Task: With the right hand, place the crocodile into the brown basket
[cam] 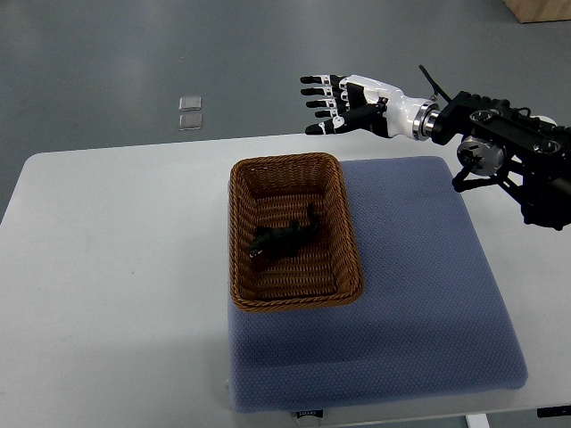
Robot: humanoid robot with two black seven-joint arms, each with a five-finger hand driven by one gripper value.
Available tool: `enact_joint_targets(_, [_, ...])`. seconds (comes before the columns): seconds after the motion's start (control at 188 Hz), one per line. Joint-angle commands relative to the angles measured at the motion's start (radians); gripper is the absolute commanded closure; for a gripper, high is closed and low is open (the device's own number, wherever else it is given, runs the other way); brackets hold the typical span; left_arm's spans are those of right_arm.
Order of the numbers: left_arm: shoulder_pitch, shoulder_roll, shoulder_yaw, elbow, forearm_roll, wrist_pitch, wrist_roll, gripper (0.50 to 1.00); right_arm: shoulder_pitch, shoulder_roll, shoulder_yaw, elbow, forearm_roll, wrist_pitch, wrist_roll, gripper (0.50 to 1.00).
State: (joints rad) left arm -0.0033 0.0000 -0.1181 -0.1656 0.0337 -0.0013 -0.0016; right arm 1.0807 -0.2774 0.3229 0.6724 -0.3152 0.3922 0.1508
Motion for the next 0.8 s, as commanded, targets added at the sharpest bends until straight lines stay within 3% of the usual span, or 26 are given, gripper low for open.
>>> enact_joint_targets(0.0, [0.0,0.0,0.0,0.0,0.0,0.0,0.0,0.5,-0.036,0.001,0.007,-0.031,0.108,0.002,-0.01,0.576])
enact_joint_targets(0.308, [0.0,0.0,0.0,0.0,0.0,0.0,0.0,0.5,-0.143,-0.006,0.011,-0.137,0.439,0.008,-0.013,0.576])
enact_joint_targets(0.446, [0.0,0.0,0.0,0.0,0.0,0.0,0.0,0.5,-0.154,-0.025,0.011,-0.185,0.464,0.059,-0.011,0.576])
enact_joint_targets(0.796, [0.0,0.0,0.0,0.0,0.0,0.0,0.0,0.5,-0.169,-0.026,0.01,-0.231,0.459,0.048,-0.002,0.57])
